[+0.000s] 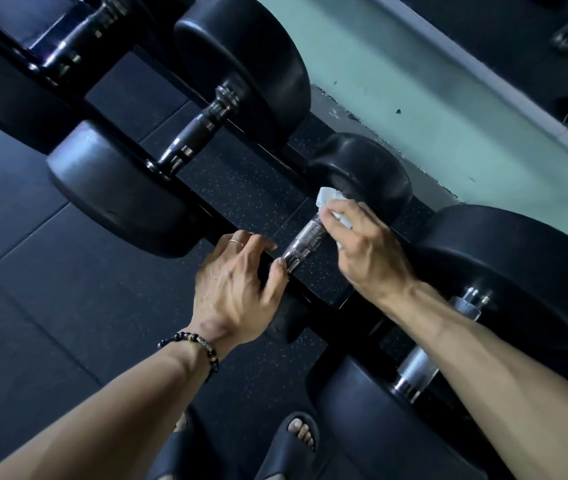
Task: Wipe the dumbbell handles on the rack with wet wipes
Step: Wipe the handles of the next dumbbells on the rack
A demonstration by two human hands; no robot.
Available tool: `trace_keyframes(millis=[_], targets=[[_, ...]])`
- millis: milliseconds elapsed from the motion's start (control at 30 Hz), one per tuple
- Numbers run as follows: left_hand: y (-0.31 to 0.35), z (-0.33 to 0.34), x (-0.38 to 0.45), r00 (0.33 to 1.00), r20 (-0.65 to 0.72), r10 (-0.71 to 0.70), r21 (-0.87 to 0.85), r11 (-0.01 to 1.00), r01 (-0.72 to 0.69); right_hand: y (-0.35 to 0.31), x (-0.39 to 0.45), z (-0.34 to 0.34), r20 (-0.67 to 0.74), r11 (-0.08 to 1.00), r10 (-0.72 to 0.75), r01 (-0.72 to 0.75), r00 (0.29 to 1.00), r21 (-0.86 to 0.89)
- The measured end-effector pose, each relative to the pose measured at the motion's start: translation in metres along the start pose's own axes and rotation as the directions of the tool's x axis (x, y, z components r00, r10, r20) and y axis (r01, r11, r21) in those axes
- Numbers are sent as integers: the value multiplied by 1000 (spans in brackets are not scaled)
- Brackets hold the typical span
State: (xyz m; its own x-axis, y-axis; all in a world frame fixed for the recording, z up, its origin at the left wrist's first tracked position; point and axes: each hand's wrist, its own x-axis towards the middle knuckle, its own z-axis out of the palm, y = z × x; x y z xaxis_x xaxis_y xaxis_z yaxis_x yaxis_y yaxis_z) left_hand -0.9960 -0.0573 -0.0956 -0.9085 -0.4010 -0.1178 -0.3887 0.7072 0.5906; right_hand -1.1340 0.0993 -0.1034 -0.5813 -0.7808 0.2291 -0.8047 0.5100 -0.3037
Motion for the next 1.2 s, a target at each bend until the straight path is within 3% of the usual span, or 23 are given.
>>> trace_keyframes(millis=[33, 133, 200, 267, 367, 533, 633, 700, 733, 833, 900, 1067, 1100, 1200], targets=[[0, 0, 0, 1000, -3, -1, -1, 1000, 1, -6, -1, 3, -9, 1000, 2, -2, 1000, 19], [1, 1, -1, 1000, -22, -7, -12, 1000, 7, -31, -16, 5, 165, 958, -254, 225, 953, 176], [0, 2, -1, 999, -36, -3, -14, 1000, 3, -29, -17, -2, 227, 928, -343, 291, 912, 232], [-1, 3, -2, 999, -40, 0, -11, 1000, 0, -14, -10, -5, 169, 949, -304, 282, 938, 141], [0, 3, -2, 999, -44, -19, -19, 1000, 18, -10, -4, -5, 35, 986, -155, 152, 987, 72], [0, 2, -2, 998, -62, -14, -27, 1000, 12, -24, -20, 4, 209, 930, -356, 324, 911, 173], [1, 2, -2, 999, -43, -21, -13, 1000, 20, -2, -5, 0, 51, 986, -162, 160, 986, 42], [1, 1, -2, 999, -41, -25, -11, 1000, 24, -2, 0, 0, -63, 999, -34, 35, 997, 9], [1, 2, -2, 999, -38, -25, -12, 1000, 24, -8, -4, 2, -62, 999, -46, 46, 997, 9], [1, 2, -2, 999, -42, -21, 4, 1000, 21, -23, -21, 4, 110, 960, -276, 268, 955, 85], [2, 1, -2, 999, -37, -27, 9, 1000, 28, -13, -15, -1, 122, 947, -321, 317, 939, 52], [1, 1, -2, 999, -34, -34, 5, 999, 34, -7, 1, 6, -86, 999, 26, -29, 996, -33], [1, 1, -2, 999, -31, -36, 1, 999, 36, -15, -4, 12, -37, 1000, 17, -18, 999, -8], [2, 1, -2, 999, -24, -42, 1, 999, 42, -30, -19, 13, 117, 974, -212, 200, 970, 107]])
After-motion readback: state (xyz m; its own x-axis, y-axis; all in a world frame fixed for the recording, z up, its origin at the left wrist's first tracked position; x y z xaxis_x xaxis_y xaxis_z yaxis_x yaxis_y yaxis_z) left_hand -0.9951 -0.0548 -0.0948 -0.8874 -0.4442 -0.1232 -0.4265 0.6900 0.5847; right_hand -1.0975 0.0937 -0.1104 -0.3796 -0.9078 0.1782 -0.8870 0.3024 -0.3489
